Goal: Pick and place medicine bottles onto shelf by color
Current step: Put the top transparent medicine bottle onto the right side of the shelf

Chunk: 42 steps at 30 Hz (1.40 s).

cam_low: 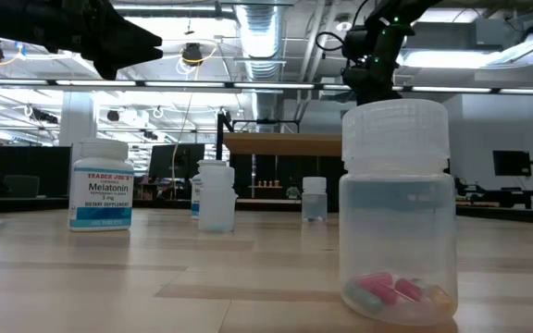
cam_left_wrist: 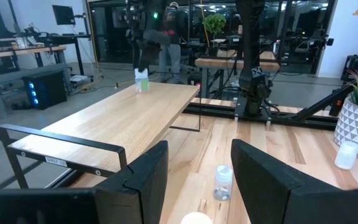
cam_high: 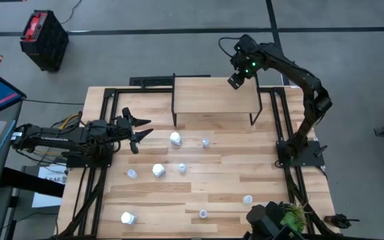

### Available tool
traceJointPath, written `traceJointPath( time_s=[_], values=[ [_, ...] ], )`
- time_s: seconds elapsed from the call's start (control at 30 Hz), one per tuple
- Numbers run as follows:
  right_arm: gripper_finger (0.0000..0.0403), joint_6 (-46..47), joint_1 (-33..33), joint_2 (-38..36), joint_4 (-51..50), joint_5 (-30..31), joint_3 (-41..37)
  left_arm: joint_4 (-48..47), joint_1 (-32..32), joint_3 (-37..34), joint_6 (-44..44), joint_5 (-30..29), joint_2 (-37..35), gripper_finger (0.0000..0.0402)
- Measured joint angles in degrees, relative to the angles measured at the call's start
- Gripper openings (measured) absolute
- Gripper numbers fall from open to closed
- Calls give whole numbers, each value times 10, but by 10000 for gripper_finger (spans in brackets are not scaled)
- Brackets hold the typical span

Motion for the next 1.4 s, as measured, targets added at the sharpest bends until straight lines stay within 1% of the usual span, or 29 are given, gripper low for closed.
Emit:
traceJointPath(
  time_s=[0.27, 0.37, 0.5, 0.6, 0.73, 0.87, 1.0, 1.13, 1.2, 1.27, 1.4],
  values=[
    [223, 18, 10, -2, -21, -1, 99, 0, 0, 0, 0, 0, 0, 165],
    [223, 19, 30, -9, -34, -31, 120, 0, 0, 0, 0, 0, 0, 165],
    [222, 2, 73, -26, -56, -112, 121, 0, 0, 0, 0, 0, 0, 165],
    [219, -22, 121, -36, -85, -140, 121, 0, 0, 0, 0, 0, 0, 165],
    [215, -45, 188, -50, -130, -140, 121, 0, 0, 0, 0, 0, 0, 165],
    [211, -47, 246, -65, -166, -140, 121, 0, 0, 0, 0, 0, 0, 165],
    [205, -55, 292, -84, -197, -140, 121, 0, 0, 0, 0, 0, 0, 165],
    [198, -56, 328, -103, -199, -134, 121, 0, 0, 0, 0, 0, 0, 165],
    [194, -56, 343, -114, -195, -126, 115, 0, 0, 0, 0, 0, 0, 165],
    [190, -56, 358, -133, -183, -125, 88, 0, 0, 0, 0, 0, 0, 165],
    [182, -26, 384, -184, -143, -125, -10, 0, 0, 0, 0, 0, 0, 165]
  ],
)
